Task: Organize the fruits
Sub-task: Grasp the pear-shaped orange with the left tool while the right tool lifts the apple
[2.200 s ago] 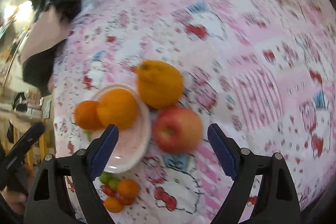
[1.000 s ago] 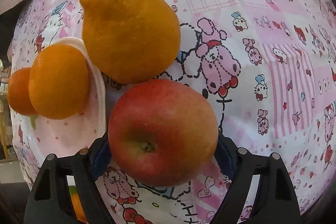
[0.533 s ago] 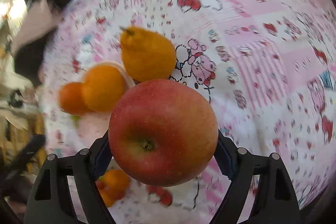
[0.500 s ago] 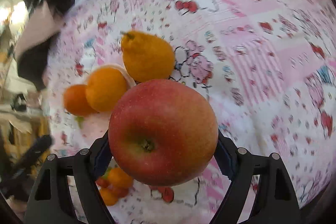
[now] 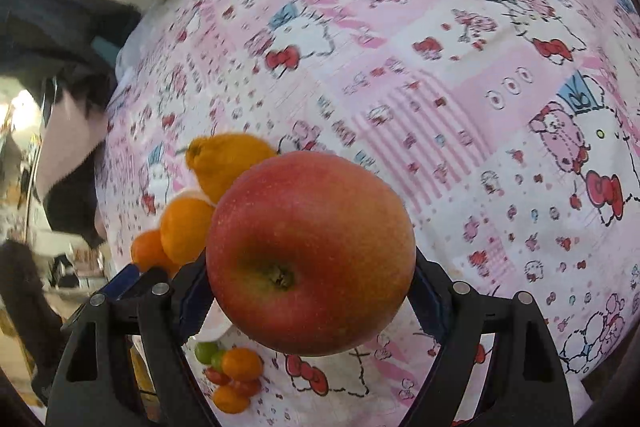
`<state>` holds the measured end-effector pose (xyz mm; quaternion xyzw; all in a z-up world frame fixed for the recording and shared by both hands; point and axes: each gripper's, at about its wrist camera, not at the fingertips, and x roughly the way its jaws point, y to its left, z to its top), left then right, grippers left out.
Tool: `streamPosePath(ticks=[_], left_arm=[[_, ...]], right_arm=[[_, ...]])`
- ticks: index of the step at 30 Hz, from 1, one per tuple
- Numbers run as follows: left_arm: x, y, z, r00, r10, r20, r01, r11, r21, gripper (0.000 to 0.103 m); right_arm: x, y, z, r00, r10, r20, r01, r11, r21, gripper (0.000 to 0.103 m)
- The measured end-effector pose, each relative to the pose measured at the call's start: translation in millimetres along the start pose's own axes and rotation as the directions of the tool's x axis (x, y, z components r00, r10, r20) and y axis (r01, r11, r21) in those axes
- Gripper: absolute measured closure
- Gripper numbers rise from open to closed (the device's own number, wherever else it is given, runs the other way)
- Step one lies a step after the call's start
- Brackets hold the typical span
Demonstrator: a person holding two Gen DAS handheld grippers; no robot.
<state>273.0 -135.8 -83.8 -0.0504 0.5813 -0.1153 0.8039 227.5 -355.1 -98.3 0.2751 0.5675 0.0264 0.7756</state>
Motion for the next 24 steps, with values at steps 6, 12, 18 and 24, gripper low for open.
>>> streamPosePath(ticks=[6,12,18,24], left_arm=[[58,-27,46,0.99,0.073,-0.121,-0.075,0.997,-0.007,0.017],[88,-40,56,0.976,0.156,-0.154,-0.146,0.987,0.075,0.017],[95,-45,54,0.977,0.174,-0.126,-0.162,0.982,0.102,0.024],[83,-53,44,0.979,0.165,-0.118,-0.149,0.979,0.138,0.032]], right_arm=[[-5,-11,11,1.0,0.014,0.017,-0.015,0.999,0.042,0.018],[-10,-13,19,0.999,0.043,0.023,-0.044,0.998,0.044,0.018],[-14,-15,25,0.997,0.067,0.036,-0.07,0.995,0.066,0.018],[-16,-19,26,0.995,0.095,0.036,-0.098,0.991,0.093,0.018]])
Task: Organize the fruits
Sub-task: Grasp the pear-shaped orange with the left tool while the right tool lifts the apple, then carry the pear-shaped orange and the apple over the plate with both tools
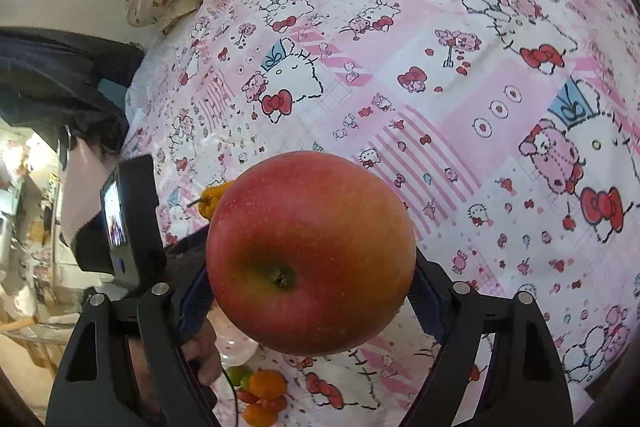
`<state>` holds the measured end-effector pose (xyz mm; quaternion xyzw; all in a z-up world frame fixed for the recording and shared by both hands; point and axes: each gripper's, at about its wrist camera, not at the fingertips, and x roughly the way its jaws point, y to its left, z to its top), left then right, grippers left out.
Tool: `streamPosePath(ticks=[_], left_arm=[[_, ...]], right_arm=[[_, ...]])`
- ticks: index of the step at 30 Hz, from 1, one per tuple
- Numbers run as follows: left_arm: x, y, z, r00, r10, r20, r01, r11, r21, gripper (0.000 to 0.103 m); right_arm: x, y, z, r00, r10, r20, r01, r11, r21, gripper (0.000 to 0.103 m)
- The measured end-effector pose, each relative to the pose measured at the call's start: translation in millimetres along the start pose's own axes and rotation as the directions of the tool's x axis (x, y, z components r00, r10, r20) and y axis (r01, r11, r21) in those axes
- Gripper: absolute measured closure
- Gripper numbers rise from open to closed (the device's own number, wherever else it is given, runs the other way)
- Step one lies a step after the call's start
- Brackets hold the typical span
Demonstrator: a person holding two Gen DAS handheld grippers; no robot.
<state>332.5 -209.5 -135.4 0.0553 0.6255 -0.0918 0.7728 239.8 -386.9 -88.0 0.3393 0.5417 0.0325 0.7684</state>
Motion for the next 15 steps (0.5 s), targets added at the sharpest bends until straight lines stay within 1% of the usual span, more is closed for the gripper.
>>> streamPosePath(ticks=[2,4,7,10,15], left_arm=[[-10,-1,-4,1.0,-0.008,0.006,0.008,1.0,0.008,0.032],[-24,0,-8,1.0,0.006,0.031,-0.007,1.0,0.022,0.032],[-45,8,-8,0.998,0.009,0.07,-0.01,1.0,0.012,0.032],[-70,17,-13,0.994,-0.001,0.108,0.001,1.0,0.0,0.032],[-99,30,-29,0.99,-0.003,0.141,0.005,1.0,-0.015,0.032]], right_arm=[[-4,2,1,1.0,0.002,0.014,-0.002,1.0,-0.001,0.018],[-8,4,2,1.0,0.005,0.03,-0.005,1.0,-0.004,0.018],[-13,6,2,0.999,0.012,0.047,-0.011,1.0,-0.009,0.018],[-14,5,3,0.999,0.013,0.05,-0.013,1.0,-0.004,0.018],[-10,10,0,0.999,0.02,0.036,-0.019,1.0,-0.014,0.018]])
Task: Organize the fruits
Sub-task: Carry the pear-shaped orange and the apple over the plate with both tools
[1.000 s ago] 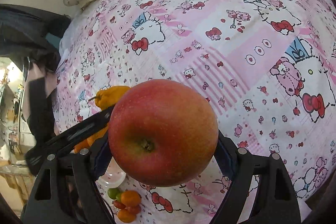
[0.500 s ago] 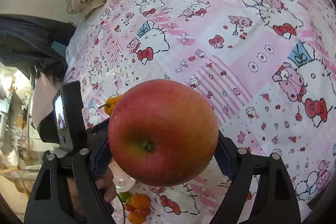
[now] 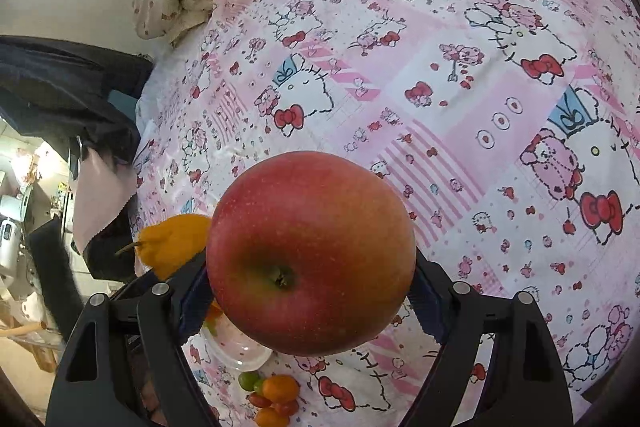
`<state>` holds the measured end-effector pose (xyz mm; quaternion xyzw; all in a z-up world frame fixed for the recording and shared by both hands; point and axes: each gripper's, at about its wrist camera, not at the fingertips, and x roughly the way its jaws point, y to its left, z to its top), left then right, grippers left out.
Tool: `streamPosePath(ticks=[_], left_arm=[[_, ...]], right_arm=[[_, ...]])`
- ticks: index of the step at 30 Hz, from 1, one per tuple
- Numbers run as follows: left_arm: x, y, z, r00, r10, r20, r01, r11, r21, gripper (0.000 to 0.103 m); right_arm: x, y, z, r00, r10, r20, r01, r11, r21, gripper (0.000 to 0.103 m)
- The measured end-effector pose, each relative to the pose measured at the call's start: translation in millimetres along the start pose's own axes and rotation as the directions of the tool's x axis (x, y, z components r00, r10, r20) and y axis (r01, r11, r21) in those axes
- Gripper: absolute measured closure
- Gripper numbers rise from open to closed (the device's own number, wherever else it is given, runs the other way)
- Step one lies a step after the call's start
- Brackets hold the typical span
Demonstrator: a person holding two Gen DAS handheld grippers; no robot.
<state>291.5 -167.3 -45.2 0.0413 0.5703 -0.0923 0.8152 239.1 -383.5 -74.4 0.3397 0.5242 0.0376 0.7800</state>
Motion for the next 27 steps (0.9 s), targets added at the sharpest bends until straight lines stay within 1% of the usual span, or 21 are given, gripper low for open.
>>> streamPosePath(ticks=[3,8,14,21,27], left_arm=[[-13,10,-10,1.0,0.006,-0.001,-0.006,1.0,-0.007,0.032],[-22,28,-30,1.0,0.023,-0.016,-0.024,1.0,-0.013,0.032],[-37,49,-56,0.999,0.034,-0.011,-0.034,0.999,-0.034,0.032],[-57,67,-90,1.0,0.023,-0.001,-0.023,0.999,-0.035,0.032],[-61,93,-119,1.0,0.018,-0.01,-0.018,0.998,-0.061,0.032]], right_arm=[[3,7,-4,1.0,-0.004,-0.007,0.004,1.0,-0.021,0.018],[5,17,-12,1.0,0.005,-0.021,-0.006,0.998,-0.057,0.018],[9,25,-29,0.996,0.045,-0.076,-0.052,0.995,-0.088,0.018],[19,47,-51,0.993,0.015,-0.117,-0.036,0.983,-0.18,0.018],[28,63,-70,0.988,-0.005,-0.151,-0.034,0.966,-0.256,0.018]])
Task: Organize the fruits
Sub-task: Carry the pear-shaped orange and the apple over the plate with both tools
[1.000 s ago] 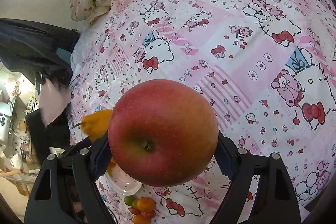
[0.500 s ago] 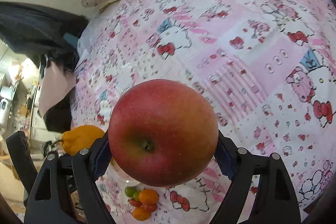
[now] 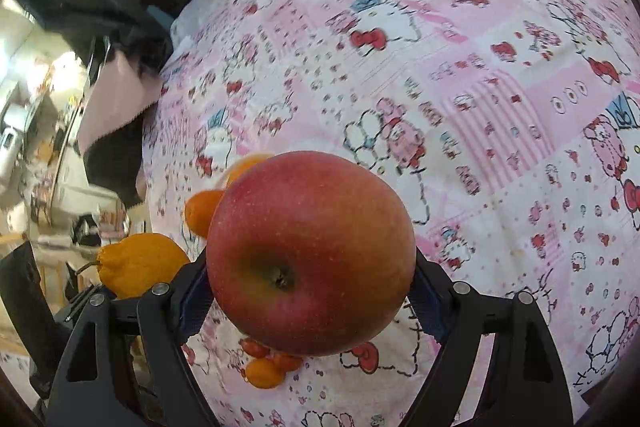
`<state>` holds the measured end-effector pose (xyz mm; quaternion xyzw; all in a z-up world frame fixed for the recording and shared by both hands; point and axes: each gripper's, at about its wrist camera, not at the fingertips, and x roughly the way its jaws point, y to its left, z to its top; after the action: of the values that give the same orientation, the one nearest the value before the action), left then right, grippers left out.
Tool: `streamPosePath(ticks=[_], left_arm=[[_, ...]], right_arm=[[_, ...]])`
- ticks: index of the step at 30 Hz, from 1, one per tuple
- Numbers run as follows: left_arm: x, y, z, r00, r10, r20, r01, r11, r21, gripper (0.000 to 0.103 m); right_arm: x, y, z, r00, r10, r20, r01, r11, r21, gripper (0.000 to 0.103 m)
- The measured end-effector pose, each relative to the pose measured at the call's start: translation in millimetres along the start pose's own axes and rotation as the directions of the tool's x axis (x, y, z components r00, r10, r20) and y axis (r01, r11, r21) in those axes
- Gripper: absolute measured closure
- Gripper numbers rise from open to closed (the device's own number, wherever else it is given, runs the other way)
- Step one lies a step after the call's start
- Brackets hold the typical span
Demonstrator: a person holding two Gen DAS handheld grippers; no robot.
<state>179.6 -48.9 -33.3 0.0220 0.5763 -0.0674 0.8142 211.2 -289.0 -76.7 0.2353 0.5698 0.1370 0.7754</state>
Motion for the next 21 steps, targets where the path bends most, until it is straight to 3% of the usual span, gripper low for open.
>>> streamPosePath(ticks=[10,21], left_arm=[[30,26,-27,0.999,-0.019,-0.044,0.018,1.0,-0.022,0.032],[63,18,-14,0.998,-0.032,-0.058,0.033,0.999,0.02,0.031]], right_arm=[[46,27,-14,0.991,0.009,-0.131,-0.019,0.997,-0.074,0.018],[97,56,-10,0.98,-0.052,-0.19,0.02,0.986,-0.167,0.017]])
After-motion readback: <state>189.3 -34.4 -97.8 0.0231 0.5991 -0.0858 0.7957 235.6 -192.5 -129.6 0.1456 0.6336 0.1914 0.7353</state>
